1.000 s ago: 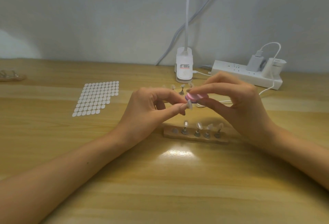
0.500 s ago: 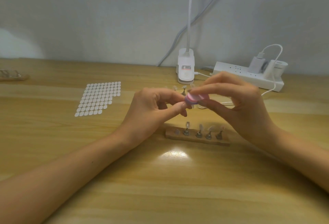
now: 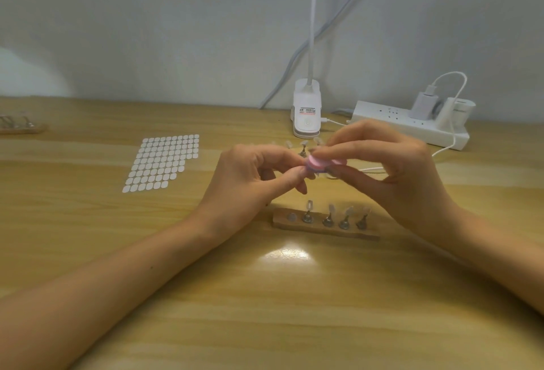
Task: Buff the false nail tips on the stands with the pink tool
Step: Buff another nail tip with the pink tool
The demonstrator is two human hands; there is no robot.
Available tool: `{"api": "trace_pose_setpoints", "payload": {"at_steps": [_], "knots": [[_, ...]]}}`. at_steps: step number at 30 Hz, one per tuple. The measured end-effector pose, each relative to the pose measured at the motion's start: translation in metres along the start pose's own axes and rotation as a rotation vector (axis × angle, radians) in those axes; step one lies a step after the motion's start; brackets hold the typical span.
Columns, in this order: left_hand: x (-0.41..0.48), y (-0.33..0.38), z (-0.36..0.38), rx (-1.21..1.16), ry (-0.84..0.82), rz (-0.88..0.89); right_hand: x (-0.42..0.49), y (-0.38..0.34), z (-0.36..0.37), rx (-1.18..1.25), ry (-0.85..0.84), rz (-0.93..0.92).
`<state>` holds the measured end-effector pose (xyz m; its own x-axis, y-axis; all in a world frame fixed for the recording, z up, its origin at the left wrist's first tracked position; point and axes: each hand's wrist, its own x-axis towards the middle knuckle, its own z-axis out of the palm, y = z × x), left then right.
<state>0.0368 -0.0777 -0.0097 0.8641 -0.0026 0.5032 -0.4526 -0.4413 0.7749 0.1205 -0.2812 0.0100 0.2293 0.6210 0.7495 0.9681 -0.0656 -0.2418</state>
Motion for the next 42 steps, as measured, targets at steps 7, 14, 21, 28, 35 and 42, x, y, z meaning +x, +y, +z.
{"api": "trace_pose_setpoints", "payload": {"at_steps": [7, 14, 21, 28, 35, 42], "knots": [[0.000, 0.000, -0.001, -0.005, 0.000, -0.008, 0.000, 0.000, 0.000, -0.008, 0.012, 0.007], [0.001, 0.000, 0.000, -0.013, -0.003, -0.016, 0.001, 0.001, -0.002, -0.022, 0.019, -0.015], [0.001, 0.000, 0.000, -0.048, 0.007, -0.057, 0.000, 0.005, -0.003, -0.041, 0.033, 0.015], [0.002, 0.003, 0.001, -0.107, -0.017, -0.067, -0.003, 0.010, -0.005, -0.047, 0.040, 0.065], [0.003, 0.002, -0.001, -0.116, 0.047, -0.091, 0.000, 0.004, -0.004, 0.056, 0.110, 0.146], [0.003, 0.004, 0.000, -0.174, 0.087, -0.116, -0.003, -0.001, 0.002, 0.074, 0.074, 0.138]]}}
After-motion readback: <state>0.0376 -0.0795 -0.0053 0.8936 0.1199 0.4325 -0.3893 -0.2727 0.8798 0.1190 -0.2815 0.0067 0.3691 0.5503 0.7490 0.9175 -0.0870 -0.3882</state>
